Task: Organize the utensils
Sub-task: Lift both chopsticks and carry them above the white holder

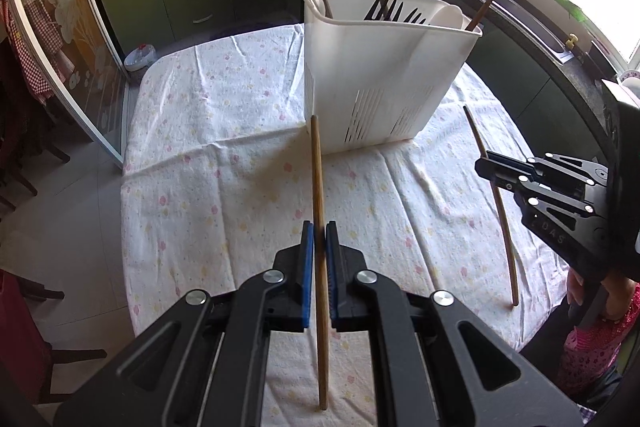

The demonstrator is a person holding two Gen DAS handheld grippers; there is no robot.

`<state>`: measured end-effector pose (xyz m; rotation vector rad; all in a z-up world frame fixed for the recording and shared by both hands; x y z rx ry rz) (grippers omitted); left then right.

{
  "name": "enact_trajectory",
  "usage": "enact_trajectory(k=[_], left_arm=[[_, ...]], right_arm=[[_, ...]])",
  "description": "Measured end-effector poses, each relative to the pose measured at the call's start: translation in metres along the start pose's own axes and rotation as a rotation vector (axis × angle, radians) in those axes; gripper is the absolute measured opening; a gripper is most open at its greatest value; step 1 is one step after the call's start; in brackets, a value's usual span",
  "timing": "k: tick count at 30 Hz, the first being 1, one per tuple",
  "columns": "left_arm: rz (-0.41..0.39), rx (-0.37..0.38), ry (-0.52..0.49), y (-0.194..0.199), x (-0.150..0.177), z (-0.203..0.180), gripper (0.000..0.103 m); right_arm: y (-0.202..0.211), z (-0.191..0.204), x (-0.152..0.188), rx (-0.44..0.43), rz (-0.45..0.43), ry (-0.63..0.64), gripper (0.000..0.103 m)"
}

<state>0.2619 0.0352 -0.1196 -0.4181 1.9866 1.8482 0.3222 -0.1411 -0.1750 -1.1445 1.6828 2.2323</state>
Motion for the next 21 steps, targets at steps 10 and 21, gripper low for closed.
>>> enact_trajectory(k=[10,21], left_arm=[[-0.087,0.034,-0.042,0.045,-0.007,-0.02,0.006],[-0.176,0.08,-0.075,0.094,-0.028,-0.04,0.006]], right_arm=[[0.067,-0.011,-0.004,-0.013,-0.12,-0.043,0.007],[0.105,-0.009,-0.01,-0.041,-0.195,-0.053,0.007]])
Point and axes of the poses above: each gripper's, at about its wrist camera, not at the fingertips, and y roughly against the way its jaws point, z to its left, x to its underside, the point moved 6 cm from there along -y, roughly the way its jaws point, and after that the axes turned 1 degree about z, right-handed, at the moved point
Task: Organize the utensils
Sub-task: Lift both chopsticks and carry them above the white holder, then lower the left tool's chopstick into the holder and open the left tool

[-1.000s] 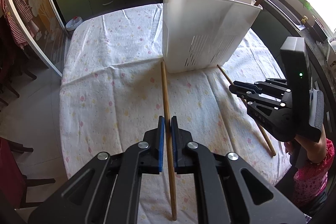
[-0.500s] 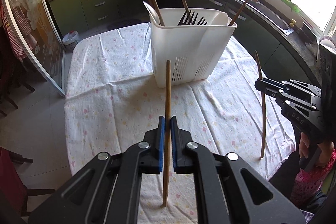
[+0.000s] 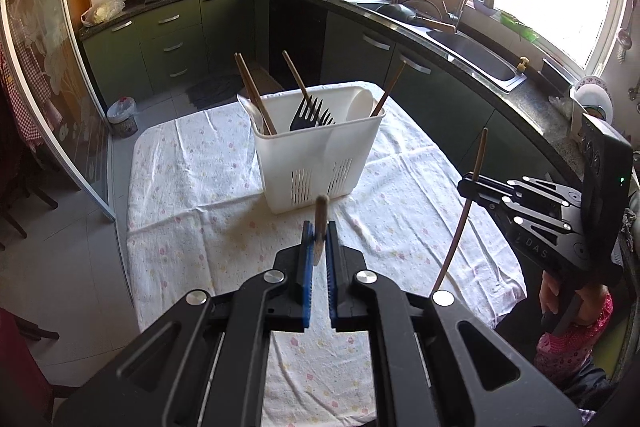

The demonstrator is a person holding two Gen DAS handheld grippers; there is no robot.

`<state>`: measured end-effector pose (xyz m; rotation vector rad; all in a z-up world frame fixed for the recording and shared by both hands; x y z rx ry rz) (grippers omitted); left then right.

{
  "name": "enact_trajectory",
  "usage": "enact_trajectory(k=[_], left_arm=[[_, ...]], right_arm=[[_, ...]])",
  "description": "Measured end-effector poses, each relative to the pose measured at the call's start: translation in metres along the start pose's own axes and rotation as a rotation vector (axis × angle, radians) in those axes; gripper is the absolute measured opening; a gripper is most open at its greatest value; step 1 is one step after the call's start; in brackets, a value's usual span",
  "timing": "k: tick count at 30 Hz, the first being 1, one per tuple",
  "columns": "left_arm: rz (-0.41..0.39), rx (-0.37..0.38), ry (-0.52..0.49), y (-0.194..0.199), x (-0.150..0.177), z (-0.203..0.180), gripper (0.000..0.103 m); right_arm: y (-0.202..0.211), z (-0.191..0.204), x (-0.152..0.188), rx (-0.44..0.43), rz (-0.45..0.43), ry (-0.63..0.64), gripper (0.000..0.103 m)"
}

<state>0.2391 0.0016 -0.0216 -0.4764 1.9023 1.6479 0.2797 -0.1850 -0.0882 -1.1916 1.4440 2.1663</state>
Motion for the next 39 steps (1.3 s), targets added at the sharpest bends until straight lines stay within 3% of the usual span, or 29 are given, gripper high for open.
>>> enact_trajectory(k=[12,20,27,35,39], left_arm=[[-0.185,-0.006,-0.013,0.055,-0.085,-0.012,0.006],[-0.266,-0.025,-0.012,0.057,-0.135,-0.017,0.006],[-0.294,-0.049,0.001,0.043,-0.158,-0.014,0.006],[-0.331,-0.158,-0.029,0.027,-0.162,-0.005,0.007],[-0.333,-0.133,-0.003,0.026,-0.169,0.001,0.006]], right_arm=[[0.001,-0.001,0.002,-0.024,0.0,-0.012,0.007],[0.0,-0.002,0.002,-0.036,-0.001,-0.011,0.007],[0.002,-0.002,0.004,-0.042,-0.003,-0.006,0.007],[0.002,-0.003,0.003,-0.044,-0.003,-0.003,0.007],[0.001,-0.002,0.003,-0.043,0.0,0.003,0.007]])
Point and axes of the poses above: each gripper's, at about its wrist camera, not at the fingertips, and y roughly against the way its jaws point, z to its left, x to its underside, the point moved 6 cm from there along -y, roughly the way its jaws point, and after that the axes turned 1 degree about z, right-handed, at the moved point
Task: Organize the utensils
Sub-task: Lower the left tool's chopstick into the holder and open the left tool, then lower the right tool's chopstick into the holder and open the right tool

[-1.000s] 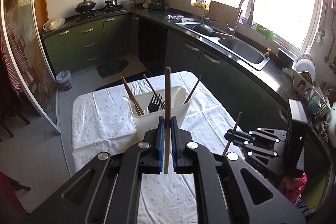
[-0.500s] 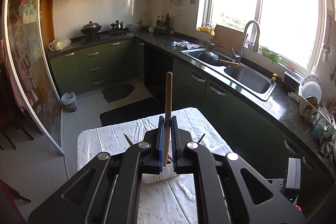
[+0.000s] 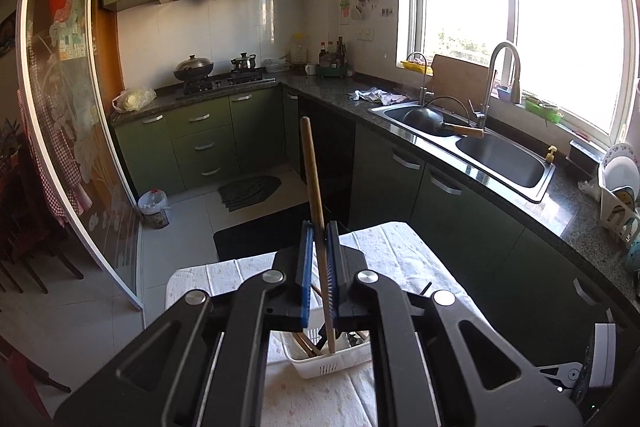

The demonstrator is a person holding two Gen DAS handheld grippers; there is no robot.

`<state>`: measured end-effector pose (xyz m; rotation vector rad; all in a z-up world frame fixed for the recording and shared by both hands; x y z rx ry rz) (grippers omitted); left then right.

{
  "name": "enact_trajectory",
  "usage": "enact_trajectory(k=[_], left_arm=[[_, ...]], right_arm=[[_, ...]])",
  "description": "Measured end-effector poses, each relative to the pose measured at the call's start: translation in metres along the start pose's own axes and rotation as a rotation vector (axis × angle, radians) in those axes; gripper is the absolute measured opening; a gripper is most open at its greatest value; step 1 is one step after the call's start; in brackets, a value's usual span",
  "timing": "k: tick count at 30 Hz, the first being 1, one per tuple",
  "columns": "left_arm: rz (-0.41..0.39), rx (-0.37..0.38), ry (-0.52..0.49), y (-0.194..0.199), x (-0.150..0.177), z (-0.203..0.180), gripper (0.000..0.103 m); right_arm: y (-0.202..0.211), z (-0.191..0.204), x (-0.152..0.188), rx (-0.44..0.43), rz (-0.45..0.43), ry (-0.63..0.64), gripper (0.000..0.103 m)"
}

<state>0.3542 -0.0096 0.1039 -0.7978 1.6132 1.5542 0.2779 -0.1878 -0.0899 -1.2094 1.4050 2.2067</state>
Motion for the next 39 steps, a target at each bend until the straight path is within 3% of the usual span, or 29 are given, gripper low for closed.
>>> enact_trajectory(k=[8,17,18,21,27,31,35,39], left_arm=[[-0.013,-0.017,-0.013,-0.009,-0.007,-0.001,0.006],[0.096,-0.013,-0.026,-0.043,0.029,0.001,0.006],[0.11,-0.006,-0.03,-0.046,0.035,0.001,0.009],[0.127,0.009,-0.013,-0.051,0.049,0.003,0.044],[0.096,0.061,0.034,-0.039,0.08,0.005,0.047],[0.001,0.077,0.089,-0.02,0.115,0.006,0.064],[-0.109,0.073,0.125,-0.008,0.159,0.002,0.067],[-0.118,0.053,0.15,-0.015,0.187,0.005,0.067]], right_arm=[[0.0,0.0,0.0,-0.002,0.0,0.001,0.007],[0.0,-0.002,0.0,-0.003,-0.003,-0.007,0.007],[0.0,-0.002,0.0,-0.002,-0.003,-0.007,0.007],[-0.001,-0.002,0.0,0.0,-0.004,-0.005,0.007],[-0.001,-0.003,0.0,0.004,-0.007,-0.002,0.007],[-0.001,-0.002,0.001,0.003,-0.011,-0.002,0.007],[-0.001,-0.002,0.001,0.004,-0.012,-0.007,0.007],[0.003,-0.002,-0.008,0.008,-0.024,-0.015,0.007]])
Point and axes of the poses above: each gripper's, at about its wrist camera, not at the fingertips, and y roughly against the way its jaws point, z to its left, x to its underside, the point moved 6 cm from there along -y, roughly the way its jaws point, and after that the axes turned 1 degree about z, right-handed, at the moved point
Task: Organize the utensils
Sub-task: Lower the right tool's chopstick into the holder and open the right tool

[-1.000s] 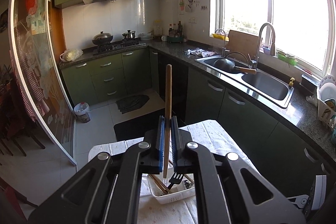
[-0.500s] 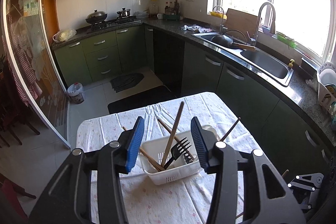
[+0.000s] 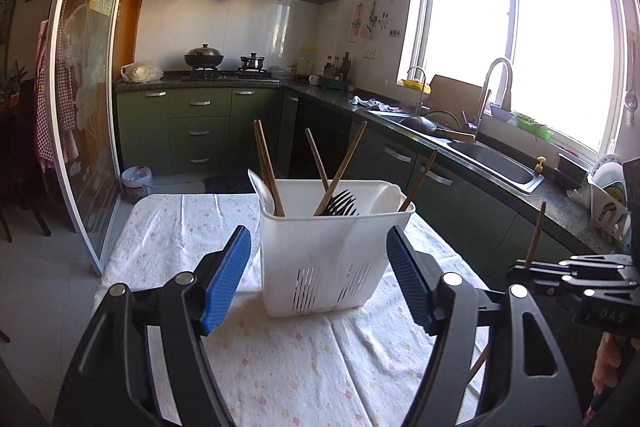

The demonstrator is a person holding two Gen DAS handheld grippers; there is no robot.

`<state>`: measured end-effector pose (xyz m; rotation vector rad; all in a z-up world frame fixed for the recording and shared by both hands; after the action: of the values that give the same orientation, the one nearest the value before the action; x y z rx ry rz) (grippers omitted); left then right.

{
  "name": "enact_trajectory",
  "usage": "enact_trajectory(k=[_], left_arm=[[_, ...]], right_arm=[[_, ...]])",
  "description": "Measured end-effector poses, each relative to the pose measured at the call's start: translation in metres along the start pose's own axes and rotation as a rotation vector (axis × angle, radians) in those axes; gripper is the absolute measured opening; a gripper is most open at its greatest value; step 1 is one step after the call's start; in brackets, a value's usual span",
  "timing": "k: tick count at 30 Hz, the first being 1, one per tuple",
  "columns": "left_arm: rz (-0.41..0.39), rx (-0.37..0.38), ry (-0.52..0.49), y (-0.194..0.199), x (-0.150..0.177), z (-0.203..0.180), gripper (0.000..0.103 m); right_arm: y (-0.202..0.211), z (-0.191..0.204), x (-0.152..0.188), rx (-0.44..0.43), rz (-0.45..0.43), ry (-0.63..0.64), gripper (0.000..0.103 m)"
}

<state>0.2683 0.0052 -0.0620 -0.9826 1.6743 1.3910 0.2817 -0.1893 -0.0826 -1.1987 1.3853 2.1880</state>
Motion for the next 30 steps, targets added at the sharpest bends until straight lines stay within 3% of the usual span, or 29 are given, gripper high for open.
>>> enact_trajectory(k=[4,9,13,20,30], left_arm=[[0.022,0.004,0.031,-0.002,0.009,0.01,0.067],[0.009,-0.012,0.038,0.005,0.019,0.021,0.067],[0.002,-0.003,0.051,0.007,0.021,0.029,0.068],[-0.068,-0.013,0.019,0.001,0.022,0.045,0.072],[-0.052,-0.016,0.064,-0.02,0.033,0.066,0.072]], right_arm=[[0.025,0.004,-0.032,-0.016,-0.105,-0.011,0.007],[0.064,0.01,-0.093,-0.048,-0.34,-0.057,0.007],[0.076,0.012,-0.131,-0.01,-0.5,-0.079,0.007],[0.017,0.014,-0.159,0.043,-0.476,-0.068,0.007],[-0.047,0.007,-0.148,0.063,-0.366,-0.069,0.007]])
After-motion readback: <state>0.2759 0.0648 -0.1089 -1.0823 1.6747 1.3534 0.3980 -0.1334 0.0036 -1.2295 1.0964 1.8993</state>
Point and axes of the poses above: each gripper's, at about its wrist camera, not at the fingertips, and y roughly against the way its jaws point, z to its left, x to its underside, the point moved 6 cm from there along -y, roughly the way its jaws point, and after that the axes turned 1 degree about z, right-handed, at the moved point
